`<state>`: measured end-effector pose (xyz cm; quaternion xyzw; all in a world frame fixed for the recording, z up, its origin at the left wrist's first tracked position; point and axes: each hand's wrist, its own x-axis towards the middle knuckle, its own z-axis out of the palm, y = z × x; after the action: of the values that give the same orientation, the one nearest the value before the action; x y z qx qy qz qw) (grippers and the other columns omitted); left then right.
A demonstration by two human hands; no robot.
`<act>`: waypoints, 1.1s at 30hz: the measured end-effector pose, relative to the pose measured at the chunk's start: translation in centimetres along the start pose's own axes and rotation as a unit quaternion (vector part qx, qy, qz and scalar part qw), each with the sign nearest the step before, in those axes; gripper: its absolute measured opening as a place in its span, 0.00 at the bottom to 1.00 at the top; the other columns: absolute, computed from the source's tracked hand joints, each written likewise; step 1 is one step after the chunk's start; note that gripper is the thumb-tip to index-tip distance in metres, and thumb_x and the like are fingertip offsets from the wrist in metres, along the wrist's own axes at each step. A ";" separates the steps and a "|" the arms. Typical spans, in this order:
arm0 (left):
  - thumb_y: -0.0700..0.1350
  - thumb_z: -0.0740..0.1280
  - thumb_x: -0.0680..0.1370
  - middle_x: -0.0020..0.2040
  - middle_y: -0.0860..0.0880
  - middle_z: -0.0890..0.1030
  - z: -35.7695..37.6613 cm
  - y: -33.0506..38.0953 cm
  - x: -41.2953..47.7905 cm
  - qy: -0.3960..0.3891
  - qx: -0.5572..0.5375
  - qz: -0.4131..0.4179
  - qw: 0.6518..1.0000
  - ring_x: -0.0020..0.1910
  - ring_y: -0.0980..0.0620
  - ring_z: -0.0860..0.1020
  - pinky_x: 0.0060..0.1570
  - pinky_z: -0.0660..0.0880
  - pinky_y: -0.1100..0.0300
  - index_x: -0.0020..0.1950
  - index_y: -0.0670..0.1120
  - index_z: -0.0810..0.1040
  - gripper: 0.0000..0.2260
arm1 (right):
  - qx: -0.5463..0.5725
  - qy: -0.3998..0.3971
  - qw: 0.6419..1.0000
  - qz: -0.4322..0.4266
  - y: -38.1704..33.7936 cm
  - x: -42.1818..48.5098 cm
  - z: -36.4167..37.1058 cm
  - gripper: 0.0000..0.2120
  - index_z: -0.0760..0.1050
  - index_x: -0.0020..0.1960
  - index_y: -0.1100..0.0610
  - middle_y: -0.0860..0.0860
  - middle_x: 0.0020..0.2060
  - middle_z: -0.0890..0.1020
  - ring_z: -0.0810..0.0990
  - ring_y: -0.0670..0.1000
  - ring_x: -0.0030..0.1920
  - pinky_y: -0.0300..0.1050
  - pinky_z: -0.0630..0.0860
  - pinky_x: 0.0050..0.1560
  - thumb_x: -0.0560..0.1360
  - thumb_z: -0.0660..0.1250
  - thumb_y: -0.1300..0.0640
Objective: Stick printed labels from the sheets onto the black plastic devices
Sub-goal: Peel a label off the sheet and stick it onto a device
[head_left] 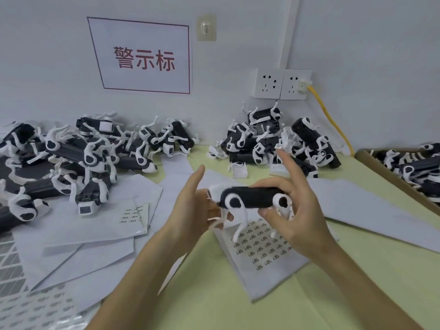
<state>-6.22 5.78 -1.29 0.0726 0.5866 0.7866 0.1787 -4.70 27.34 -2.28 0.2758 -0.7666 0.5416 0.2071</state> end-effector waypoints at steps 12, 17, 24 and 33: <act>0.52 0.67 0.78 0.62 0.39 0.82 -0.1 0.0 -0.5 -0.066 0.073 0.006 0.995 0.61 0.43 0.79 0.72 0.68 0.40 0.66 0.45 0.82 0.20 | -0.071 0.042 0.995 -0.063 -0.3 0.0 0.3 0.38 0.64 0.77 0.56 0.43 0.69 0.75 0.71 0.49 0.73 0.40 0.68 0.70 0.70 0.74 0.68; 0.44 0.69 0.78 0.60 0.44 0.83 -0.2 -0.8 -0.1 -0.033 -0.004 0.006 0.999 0.54 0.47 0.81 0.56 0.80 0.52 0.66 0.44 0.82 0.16 | 0.048 0.080 0.996 -0.018 -0.6 0.3 -0.6 0.16 0.78 0.60 0.53 0.49 0.54 0.83 0.81 0.52 0.58 0.46 0.76 0.57 0.73 0.70 0.59; 0.46 0.70 0.78 0.61 0.44 0.84 0.2 -1.1 0.2 -0.036 -0.004 0.057 0.998 0.57 0.48 0.83 0.51 0.81 0.56 0.66 0.46 0.82 0.16 | 0.140 0.034 0.983 0.115 0.1 0.6 -0.3 0.06 0.79 0.46 0.54 0.53 0.39 0.84 0.80 0.50 0.39 0.40 0.76 0.45 0.79 0.68 0.62; 0.42 0.66 0.81 0.63 0.44 0.83 0.7 -1.7 0.1 -0.035 0.057 0.099 0.993 0.62 0.45 0.82 0.55 0.81 0.51 0.67 0.45 0.81 0.14 | 0.105 0.009 0.984 0.144 -0.4 0.5 0.2 0.05 0.80 0.45 0.57 0.46 0.38 0.81 0.78 0.45 0.41 0.33 0.75 0.45 0.80 0.68 0.60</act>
<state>-5.76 6.90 -2.66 0.1682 0.6141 0.7624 0.1156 -4.83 26.96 -1.68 0.1782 -0.7353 0.6456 0.1037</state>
